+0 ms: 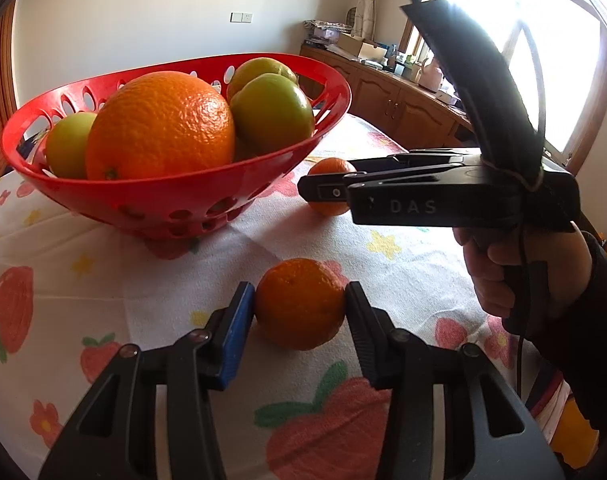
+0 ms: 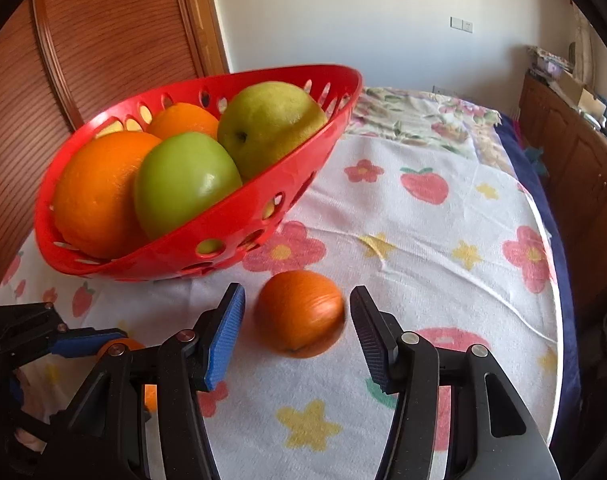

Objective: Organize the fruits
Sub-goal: 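Close the left tool on a tangerine while the right tool closes on the other tangerine, then lift and carry both tangerines with both tools over the red basket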

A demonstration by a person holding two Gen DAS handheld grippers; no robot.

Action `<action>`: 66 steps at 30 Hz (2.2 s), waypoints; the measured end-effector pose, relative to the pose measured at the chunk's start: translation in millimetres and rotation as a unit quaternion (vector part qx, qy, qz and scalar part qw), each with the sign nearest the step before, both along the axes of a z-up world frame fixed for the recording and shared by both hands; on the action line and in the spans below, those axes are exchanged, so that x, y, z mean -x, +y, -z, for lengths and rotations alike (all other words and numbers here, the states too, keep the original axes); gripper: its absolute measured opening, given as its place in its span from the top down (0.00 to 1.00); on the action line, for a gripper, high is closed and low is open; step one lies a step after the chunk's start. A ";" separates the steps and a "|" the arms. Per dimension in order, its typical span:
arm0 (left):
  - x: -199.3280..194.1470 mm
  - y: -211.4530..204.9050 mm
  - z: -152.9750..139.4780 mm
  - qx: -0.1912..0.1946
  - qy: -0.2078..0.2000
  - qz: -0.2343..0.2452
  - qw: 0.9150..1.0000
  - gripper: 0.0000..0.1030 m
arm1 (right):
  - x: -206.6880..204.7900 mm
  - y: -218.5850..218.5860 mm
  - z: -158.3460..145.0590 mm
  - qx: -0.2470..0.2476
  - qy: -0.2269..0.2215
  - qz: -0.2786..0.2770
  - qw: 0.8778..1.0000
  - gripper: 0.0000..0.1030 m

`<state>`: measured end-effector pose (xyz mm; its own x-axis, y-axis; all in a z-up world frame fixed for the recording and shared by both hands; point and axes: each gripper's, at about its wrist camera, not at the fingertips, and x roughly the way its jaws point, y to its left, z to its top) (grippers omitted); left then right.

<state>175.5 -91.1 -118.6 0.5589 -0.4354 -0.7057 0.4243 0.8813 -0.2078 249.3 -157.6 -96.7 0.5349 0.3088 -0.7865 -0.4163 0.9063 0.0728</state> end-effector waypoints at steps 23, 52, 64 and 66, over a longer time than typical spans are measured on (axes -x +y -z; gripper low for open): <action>-5.8 4.1 -1.6 -0.002 0.005 -0.002 1.000 0.57 | 37.8 -21.0 -18.0 -0.018 -0.024 0.013 0.999 0.56; -14.5 70.5 -123.6 0.012 -0.129 -0.037 0.991 0.58 | 5.1 19.4 -123.6 -0.047 -0.126 -0.049 0.990 0.56; -85.1 82.7 -118.1 -0.011 -0.132 -0.068 0.989 0.58 | -75.9 61.1 -94.3 -0.053 -0.070 -0.075 0.993 0.56; -92.3 84.0 -116.5 -0.011 -0.130 -0.069 0.989 0.58 | -83.9 67.2 -89.5 -0.042 -0.064 -0.080 0.994 0.55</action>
